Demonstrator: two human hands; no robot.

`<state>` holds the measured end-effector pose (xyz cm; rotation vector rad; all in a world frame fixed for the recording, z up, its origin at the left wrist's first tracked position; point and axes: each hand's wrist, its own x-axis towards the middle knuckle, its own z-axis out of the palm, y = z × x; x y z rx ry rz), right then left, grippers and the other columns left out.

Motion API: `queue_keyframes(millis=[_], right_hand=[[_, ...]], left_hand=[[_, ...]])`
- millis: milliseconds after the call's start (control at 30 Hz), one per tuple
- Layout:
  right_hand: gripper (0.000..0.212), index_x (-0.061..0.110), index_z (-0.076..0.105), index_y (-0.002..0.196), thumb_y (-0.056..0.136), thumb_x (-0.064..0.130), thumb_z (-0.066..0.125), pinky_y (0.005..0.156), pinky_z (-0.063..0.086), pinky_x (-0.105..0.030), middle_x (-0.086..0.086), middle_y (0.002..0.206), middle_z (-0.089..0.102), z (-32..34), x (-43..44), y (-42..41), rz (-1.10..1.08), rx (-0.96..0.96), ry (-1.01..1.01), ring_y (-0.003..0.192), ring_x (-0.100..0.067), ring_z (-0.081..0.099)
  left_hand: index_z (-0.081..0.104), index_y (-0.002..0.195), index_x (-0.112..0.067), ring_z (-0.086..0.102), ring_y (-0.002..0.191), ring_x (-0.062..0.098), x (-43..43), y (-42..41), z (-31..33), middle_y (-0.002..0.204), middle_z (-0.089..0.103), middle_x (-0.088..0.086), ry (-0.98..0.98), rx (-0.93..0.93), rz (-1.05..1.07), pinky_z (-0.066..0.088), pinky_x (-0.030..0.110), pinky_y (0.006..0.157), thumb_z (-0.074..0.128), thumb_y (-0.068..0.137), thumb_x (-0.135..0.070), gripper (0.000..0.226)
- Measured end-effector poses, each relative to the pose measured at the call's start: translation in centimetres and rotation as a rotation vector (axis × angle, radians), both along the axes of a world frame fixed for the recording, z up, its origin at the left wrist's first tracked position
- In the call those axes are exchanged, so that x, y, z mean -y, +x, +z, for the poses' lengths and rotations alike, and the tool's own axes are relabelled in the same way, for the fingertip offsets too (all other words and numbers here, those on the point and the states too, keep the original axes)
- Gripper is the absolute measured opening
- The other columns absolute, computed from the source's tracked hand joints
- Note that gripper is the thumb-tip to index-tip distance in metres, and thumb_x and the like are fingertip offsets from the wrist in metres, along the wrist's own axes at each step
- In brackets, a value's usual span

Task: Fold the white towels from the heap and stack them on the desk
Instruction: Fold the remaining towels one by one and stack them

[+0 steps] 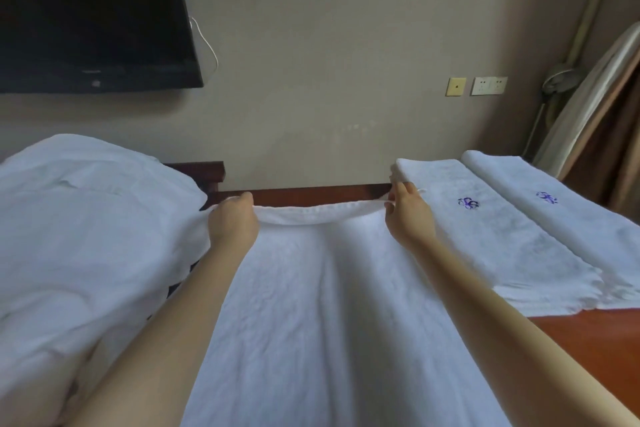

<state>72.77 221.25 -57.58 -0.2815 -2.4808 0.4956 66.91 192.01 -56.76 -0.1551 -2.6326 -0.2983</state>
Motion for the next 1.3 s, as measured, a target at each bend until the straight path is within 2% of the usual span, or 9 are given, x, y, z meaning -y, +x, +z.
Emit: queue_keyframes(millis=[133,367,567,800,933,1033,1133,1200,1300], right_hand=[[0.009,0.004,0.053,0.099,0.091,0.008,0.051,0.055,0.033,-0.034,-0.014,0.113,0.052,-2.9,1.4,4.8,-0.023,0.02,0.009,0.079,-0.038,0.055],[0.012,0.002,0.055,0.098,0.092,0.007,0.045,0.061,0.034,-0.033,-0.015,0.113,0.052,-7.0,1.7,8.4,-0.059,0.148,-0.001,0.091,-0.034,0.054],[0.009,0.0,0.053,0.093,0.089,0.001,0.046,0.057,0.031,-0.032,-0.016,0.106,0.054,-7.0,1.8,8.5,-0.059,0.055,-0.004,0.085,-0.034,0.052],[0.009,-0.001,0.049,0.081,0.081,-0.004,0.057,0.052,0.026,-0.029,-0.018,0.09,0.055,-6.4,2.3,9.1,-0.024,-0.206,-0.039,0.072,-0.033,0.05],[0.004,-0.001,0.053,0.071,0.073,0.002,0.056,0.055,0.032,-0.032,-0.02,0.083,0.056,-6.4,2.6,9.5,-0.055,-0.166,0.05,0.074,-0.036,0.053],[0.019,0.001,0.062,0.059,0.068,0.012,0.048,0.06,0.027,-0.033,-0.012,0.068,0.056,-6.3,2.7,9.7,-0.14,-0.099,0.189,0.074,-0.034,0.052],[0.03,0.008,0.061,0.053,0.069,0.019,0.039,0.06,0.024,-0.033,-0.003,0.057,0.05,-6.2,2.9,9.9,-0.148,-0.141,0.247,0.067,-0.029,0.048],[0.025,0.009,0.061,0.056,0.07,0.02,0.042,0.062,0.024,-0.033,-0.002,0.059,0.052,-5.9,3.1,10.0,-0.11,-0.127,0.257,0.068,-0.028,0.048],[0.01,0.008,0.069,0.075,0.068,0.009,0.062,0.068,0.031,-0.034,-0.005,0.077,0.063,-5.7,3.4,9.6,-0.003,-0.068,0.219,0.078,-0.032,0.056]], left_hand=[[0.057,0.094,-0.007,0.06,0.078,0.029,0.7,3.3,-2.6,0.085,0.064,0.01,-0.011,0.026,-0.003,0.039,0.031,0.058,0.047,0.091,-0.004,0.011],[0.057,0.098,-0.011,0.06,0.088,0.025,1.5,7.0,-6.8,0.093,0.065,0.005,-0.099,0.188,0.009,0.044,0.033,0.072,0.044,0.092,-0.011,0.014],[0.06,0.099,-0.006,0.058,0.086,0.03,1.6,8.1,-7.9,0.089,0.063,0.01,-0.032,0.08,0.024,0.041,0.037,0.073,0.045,0.093,-0.008,0.016],[0.062,0.075,0.003,0.057,0.061,0.035,1.2,9.4,-7.5,0.063,0.056,0.017,0.082,-0.218,-0.017,0.049,0.047,0.065,0.064,0.075,0.006,0.003],[0.057,0.062,0.0,0.052,0.059,0.033,1.2,9.8,-7.4,0.059,0.051,0.015,0.058,-0.177,0.008,0.044,0.044,0.063,0.066,0.066,0.004,0.011],[0.054,0.051,0.0,0.05,0.063,0.033,1.1,10.1,-7.4,0.06,0.048,0.015,0.003,-0.112,0.044,0.036,0.041,0.06,0.068,0.062,0.006,0.02],[0.056,0.056,-0.001,0.052,0.072,0.034,0.5,10.0,-7.0,0.07,0.051,0.015,-0.072,-0.087,0.032,0.036,0.042,0.063,0.068,0.065,0.003,0.015],[0.066,0.08,-0.003,0.051,0.094,0.033,-0.8,9.3,-6.8,0.095,0.057,0.013,-0.08,-0.02,-0.047,0.036,0.042,0.074,0.06,0.079,-0.007,0.008],[0.062,0.12,-0.012,0.031,0.134,0.021,-4.1,7.8,-6.2,0.142,0.043,0.004,0.006,0.154,-0.248,0.03,0.037,0.101,0.044,0.094,-0.017,0.032]])
